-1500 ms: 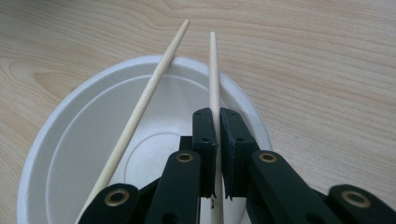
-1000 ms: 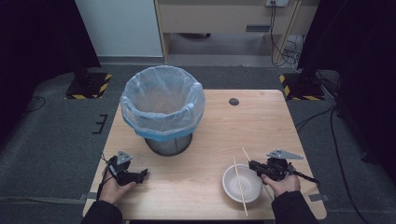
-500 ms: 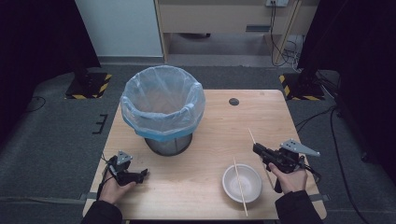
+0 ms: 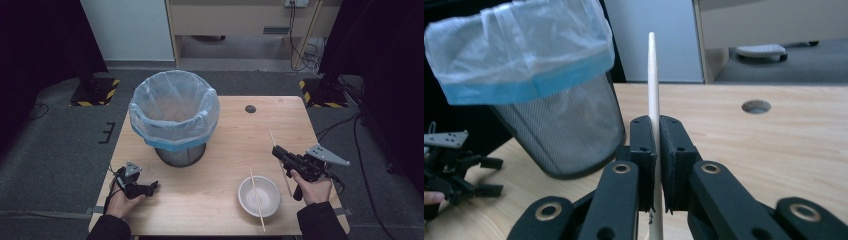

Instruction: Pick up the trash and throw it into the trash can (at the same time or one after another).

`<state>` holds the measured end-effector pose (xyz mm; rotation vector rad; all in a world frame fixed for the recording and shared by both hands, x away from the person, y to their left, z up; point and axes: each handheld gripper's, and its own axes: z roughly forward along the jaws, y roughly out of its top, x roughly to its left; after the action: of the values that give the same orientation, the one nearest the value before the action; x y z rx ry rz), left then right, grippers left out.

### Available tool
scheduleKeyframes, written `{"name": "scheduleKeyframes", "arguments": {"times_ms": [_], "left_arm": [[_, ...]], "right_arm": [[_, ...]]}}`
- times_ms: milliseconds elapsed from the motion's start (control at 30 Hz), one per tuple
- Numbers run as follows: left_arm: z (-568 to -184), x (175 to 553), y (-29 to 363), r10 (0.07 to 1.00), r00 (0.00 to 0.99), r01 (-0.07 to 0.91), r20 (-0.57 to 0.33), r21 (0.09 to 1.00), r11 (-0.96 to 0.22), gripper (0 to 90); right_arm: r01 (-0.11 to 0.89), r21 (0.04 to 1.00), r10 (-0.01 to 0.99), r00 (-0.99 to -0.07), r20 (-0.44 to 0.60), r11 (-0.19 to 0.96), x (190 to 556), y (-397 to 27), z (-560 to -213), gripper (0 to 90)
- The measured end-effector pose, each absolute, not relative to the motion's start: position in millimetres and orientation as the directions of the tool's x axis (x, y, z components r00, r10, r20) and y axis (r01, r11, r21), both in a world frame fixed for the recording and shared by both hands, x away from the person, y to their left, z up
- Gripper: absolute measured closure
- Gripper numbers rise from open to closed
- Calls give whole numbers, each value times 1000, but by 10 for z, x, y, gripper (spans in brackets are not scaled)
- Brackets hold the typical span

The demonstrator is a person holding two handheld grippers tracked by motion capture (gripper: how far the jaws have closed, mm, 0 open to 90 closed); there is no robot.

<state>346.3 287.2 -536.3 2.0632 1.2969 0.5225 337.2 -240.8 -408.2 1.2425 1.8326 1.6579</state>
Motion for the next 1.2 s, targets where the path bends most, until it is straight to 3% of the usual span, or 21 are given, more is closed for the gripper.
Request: {"name": "scheduleKeyframes", "arguments": {"times_ms": [633, 1200], "left_arm": [[-5363, 3463, 2873, 901, 435, 647, -3, 696, -310, 0], [-5363, 3465, 2872, 899, 437, 646, -3, 696, -312, 0]], "right_arm": [[174, 963, 772, -577, 267, -204, 3671, -2266, -3438, 858], [83, 971, 754, -617, 226, -223, 3875, -2013, -2899, 858]]}}
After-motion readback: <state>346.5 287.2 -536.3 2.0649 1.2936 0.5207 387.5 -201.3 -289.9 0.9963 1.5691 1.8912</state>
